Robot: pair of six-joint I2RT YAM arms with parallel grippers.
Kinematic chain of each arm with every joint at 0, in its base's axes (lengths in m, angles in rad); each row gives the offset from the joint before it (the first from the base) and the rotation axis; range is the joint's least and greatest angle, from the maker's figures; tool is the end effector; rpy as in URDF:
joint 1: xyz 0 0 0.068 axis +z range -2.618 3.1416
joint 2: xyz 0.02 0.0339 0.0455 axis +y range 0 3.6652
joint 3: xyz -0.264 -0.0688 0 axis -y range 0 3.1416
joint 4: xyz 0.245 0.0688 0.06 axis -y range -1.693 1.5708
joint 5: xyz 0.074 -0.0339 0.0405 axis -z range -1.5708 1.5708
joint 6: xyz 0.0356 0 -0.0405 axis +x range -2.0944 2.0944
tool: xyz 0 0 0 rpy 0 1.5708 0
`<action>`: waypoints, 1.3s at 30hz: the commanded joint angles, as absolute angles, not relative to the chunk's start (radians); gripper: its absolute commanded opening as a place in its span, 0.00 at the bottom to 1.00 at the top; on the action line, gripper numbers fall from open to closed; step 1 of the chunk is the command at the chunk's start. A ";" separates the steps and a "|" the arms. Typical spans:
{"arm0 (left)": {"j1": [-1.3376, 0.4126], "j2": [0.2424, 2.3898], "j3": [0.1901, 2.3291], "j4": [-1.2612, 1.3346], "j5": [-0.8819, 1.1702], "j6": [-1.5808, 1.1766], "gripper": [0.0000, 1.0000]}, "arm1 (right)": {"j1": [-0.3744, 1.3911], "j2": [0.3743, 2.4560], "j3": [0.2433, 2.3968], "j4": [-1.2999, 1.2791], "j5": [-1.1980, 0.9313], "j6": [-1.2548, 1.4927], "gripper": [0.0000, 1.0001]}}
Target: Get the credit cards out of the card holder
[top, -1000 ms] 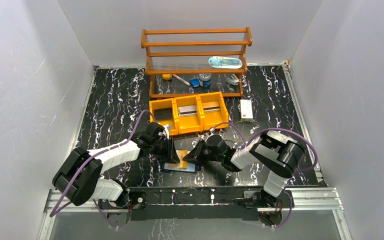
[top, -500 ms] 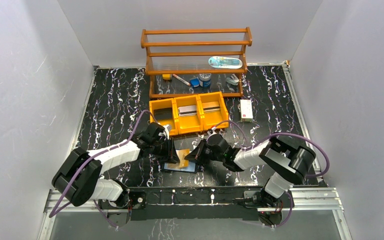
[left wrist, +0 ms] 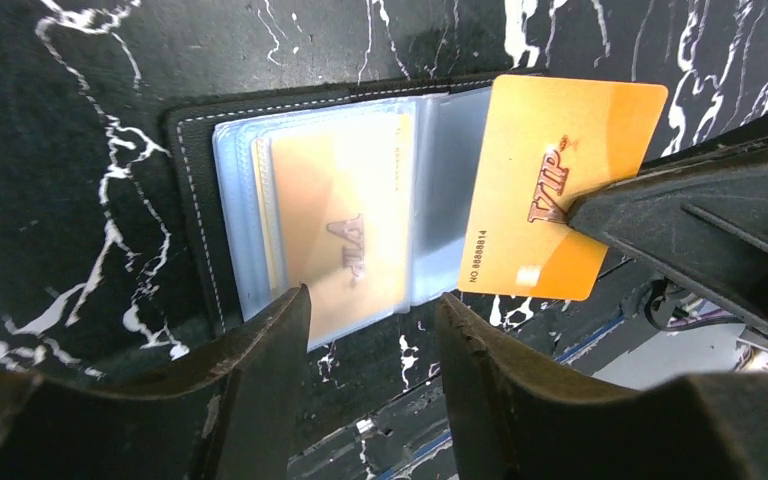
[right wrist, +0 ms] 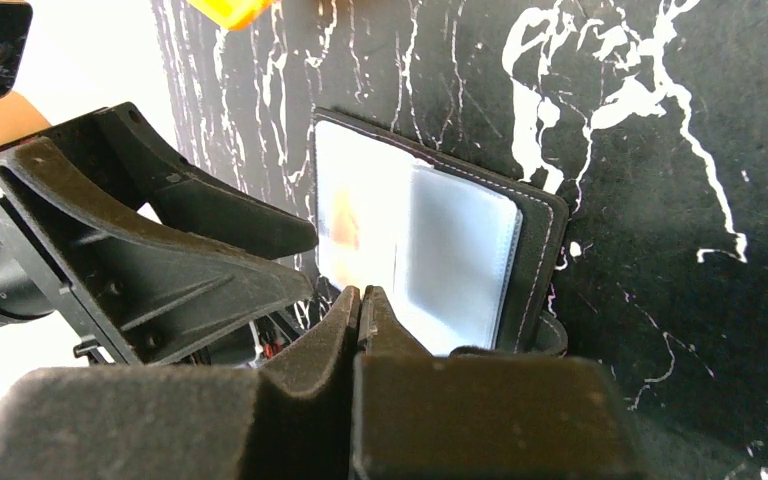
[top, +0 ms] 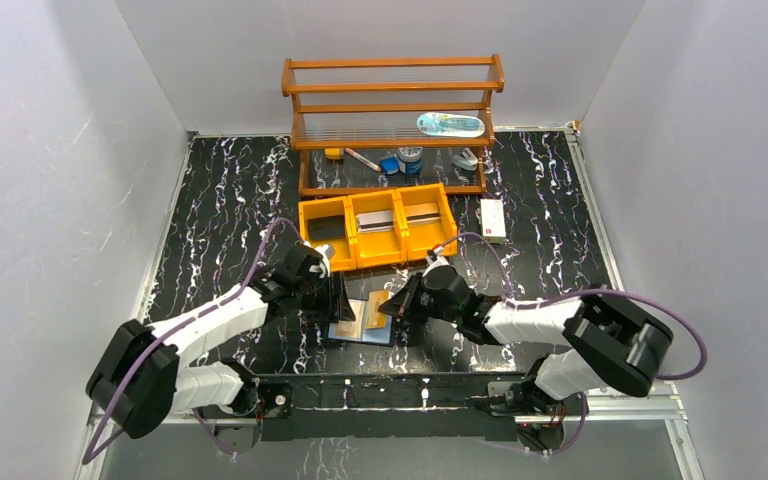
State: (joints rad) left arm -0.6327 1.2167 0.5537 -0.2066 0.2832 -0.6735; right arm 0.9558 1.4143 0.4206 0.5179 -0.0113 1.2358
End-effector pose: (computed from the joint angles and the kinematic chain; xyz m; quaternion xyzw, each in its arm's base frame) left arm 0.1782 -0.1430 0.1750 0.0295 0.9306 -0.3119 0.1895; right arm 0.1498 0.2128 0.1515 0.1162 0.8459 0.4651 0.2338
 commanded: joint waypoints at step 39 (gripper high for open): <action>-0.169 0.879 0.719 -0.454 -0.106 -0.382 0.98 | 0.612 1.401 1.053 -0.103 0.185 -0.472 0.00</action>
